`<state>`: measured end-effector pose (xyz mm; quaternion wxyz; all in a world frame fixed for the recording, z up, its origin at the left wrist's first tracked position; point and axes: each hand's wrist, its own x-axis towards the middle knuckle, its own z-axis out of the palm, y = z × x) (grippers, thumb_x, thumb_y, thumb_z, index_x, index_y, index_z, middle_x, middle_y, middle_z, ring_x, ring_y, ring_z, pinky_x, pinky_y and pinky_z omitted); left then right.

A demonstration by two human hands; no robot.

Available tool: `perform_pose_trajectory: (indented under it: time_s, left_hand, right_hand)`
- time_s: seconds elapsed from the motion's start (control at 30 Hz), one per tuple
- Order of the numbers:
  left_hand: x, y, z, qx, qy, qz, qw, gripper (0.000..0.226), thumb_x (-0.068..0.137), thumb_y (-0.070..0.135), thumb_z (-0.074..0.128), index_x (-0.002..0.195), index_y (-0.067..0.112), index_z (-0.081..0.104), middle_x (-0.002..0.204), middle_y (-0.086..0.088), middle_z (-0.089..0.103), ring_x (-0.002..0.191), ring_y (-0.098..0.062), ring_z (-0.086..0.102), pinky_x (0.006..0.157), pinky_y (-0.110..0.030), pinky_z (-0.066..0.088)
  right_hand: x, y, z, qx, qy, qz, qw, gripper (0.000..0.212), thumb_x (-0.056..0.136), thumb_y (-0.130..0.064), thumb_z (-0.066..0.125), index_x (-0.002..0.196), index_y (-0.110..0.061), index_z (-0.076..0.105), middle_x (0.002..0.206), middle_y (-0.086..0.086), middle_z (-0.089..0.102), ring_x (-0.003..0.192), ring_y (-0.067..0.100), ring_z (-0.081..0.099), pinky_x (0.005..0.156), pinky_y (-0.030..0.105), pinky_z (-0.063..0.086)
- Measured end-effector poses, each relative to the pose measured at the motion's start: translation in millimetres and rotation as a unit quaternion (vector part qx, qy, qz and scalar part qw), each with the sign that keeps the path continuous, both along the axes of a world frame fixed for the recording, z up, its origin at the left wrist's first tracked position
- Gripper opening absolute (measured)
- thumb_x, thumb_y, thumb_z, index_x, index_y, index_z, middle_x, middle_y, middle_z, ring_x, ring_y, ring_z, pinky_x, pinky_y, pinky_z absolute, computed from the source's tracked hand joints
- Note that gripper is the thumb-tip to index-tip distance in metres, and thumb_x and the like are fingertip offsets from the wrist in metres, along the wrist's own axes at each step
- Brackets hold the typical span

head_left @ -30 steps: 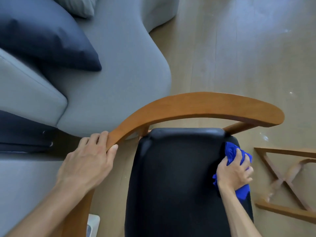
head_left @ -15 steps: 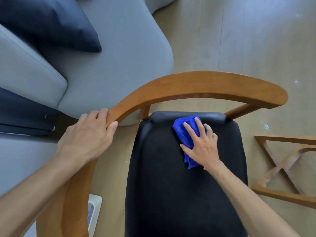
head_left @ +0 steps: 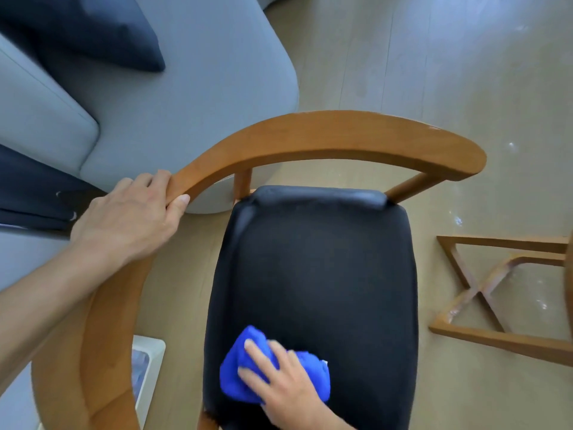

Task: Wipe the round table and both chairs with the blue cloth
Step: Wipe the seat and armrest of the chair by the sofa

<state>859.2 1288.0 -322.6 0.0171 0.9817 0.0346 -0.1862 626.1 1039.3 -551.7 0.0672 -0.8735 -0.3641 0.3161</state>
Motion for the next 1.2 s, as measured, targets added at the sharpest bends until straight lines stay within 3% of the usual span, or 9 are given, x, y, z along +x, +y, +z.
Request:
perform_pose_trajectory:
  time_s: [0.1,0.2,0.4,0.6,0.73,0.83,1.0,1.1,1.2]
  left_hand:
    - [0.3,0.0,-0.1,0.002,0.002,0.006,1.0,0.042,0.097,0.051,0.023,0.119,0.019,0.039,0.108,-0.005,0.053,0.09,-0.021,0.045,0.069,-0.041,0.036]
    - [0.9,0.4,-3.5,0.009,-0.01,0.005,1.0,0.045,0.095,0.053,0.021,0.119,0.019,0.039,0.107,-0.006,0.053,0.092,-0.026,0.049,0.072,-0.046,0.043]
    - [-0.7,0.6,-6.9,0.022,-0.032,-0.005,0.999,0.048,0.095,0.054,0.021,0.118,0.017,0.04,0.096,-0.003,0.045,0.088,-0.028,0.048,0.074,-0.049,0.046]
    - [-1.0,2.5,-7.5,0.028,-0.023,-0.005,0.999,0.047,0.097,0.053,0.023,0.121,0.017,0.04,0.106,-0.008,0.051,0.095,-0.031,0.051,0.077,-0.049,0.043]
    - [-4.6,-2.3,-3.3,0.026,-0.028,-0.002,0.999,0.046,0.099,0.05,0.024,0.122,0.015,0.041,0.108,-0.01,0.05,0.091,-0.026,0.045,0.075,-0.047,0.039]
    - [-6.1,-3.0,-3.1,0.021,-0.032,-0.005,0.999,0.046,0.1,0.049,0.025,0.125,0.014,0.042,0.106,-0.009,0.05,0.089,-0.025,0.045,0.074,-0.045,0.039]
    - [-5.2,-3.6,-2.8,0.025,-0.023,-0.007,0.999,0.045,0.1,0.049,0.024,0.125,0.015,0.04,0.108,-0.01,0.05,0.09,-0.025,0.045,0.073,-0.043,0.037]
    - [-3.7,-3.6,-2.1,0.029,-0.018,-0.007,0.999,0.045,0.101,0.048,0.023,0.128,0.015,0.039,0.116,-0.011,0.051,0.097,-0.026,0.046,0.076,-0.042,0.036]
    - [-2.4,-4.0,-1.6,0.028,-0.01,-0.004,1.0,0.045,0.101,0.047,0.024,0.128,0.016,0.039,0.12,-0.011,0.051,0.107,-0.03,0.047,0.08,-0.044,0.038]
  right_hand:
    - [-39.2,-31.6,-34.5,-0.095,0.117,0.289,0.945,0.033,0.083,-0.05,0.058,0.111,-0.048,0.04,0.13,0.01,0.043,0.069,-0.023,0.041,0.074,0.022,0.051]
    - [21.3,-68.9,3.1,0.14,-0.133,0.261,0.946,0.027,0.099,-0.016,0.031,0.112,-0.032,0.049,0.127,0.002,0.048,0.102,0.01,0.056,0.078,0.026,0.045]
    - [203.8,-101.3,34.9,0.133,-0.314,-0.089,0.936,0.051,0.072,-0.002,0.049,0.114,-0.03,0.058,0.142,0.004,0.047,0.097,0.034,0.054,0.063,0.038,0.043]
    - [180.8,-27.3,37.2,0.094,-0.302,-0.339,0.886,0.049,0.063,0.001,0.056,0.106,-0.022,0.063,0.133,0.009,0.055,0.079,0.033,0.051,0.059,0.036,0.04]
    - [33.6,27.6,40.8,0.163,-0.215,-0.158,0.95,0.039,0.071,-0.005,0.051,0.103,-0.026,0.06,0.136,0.008,0.05,0.083,0.031,0.051,0.062,0.035,0.036]
    - [-40.3,21.9,44.3,0.153,-0.134,0.088,0.975,0.031,0.075,-0.036,0.065,0.102,-0.04,0.052,0.138,-0.001,0.042,0.096,0.026,0.05,0.068,0.031,0.047]
    - [68.1,-6.0,42.7,0.2,-0.209,0.257,0.922,0.03,0.091,-0.018,0.043,0.109,-0.037,0.058,0.138,0.0,0.043,0.093,0.031,0.054,0.067,0.033,0.041]
    - [196.9,-19.0,38.5,0.16,-0.331,0.011,0.93,0.044,0.071,-0.009,0.061,0.109,-0.031,0.058,0.134,0.003,0.047,0.085,0.034,0.055,0.061,0.036,0.041]
    - [265.3,-30.3,41.0,0.088,-0.288,-0.291,0.908,0.057,0.069,0.003,0.06,0.118,-0.024,0.06,0.138,0.009,0.049,0.092,0.041,0.052,0.067,0.043,0.043]
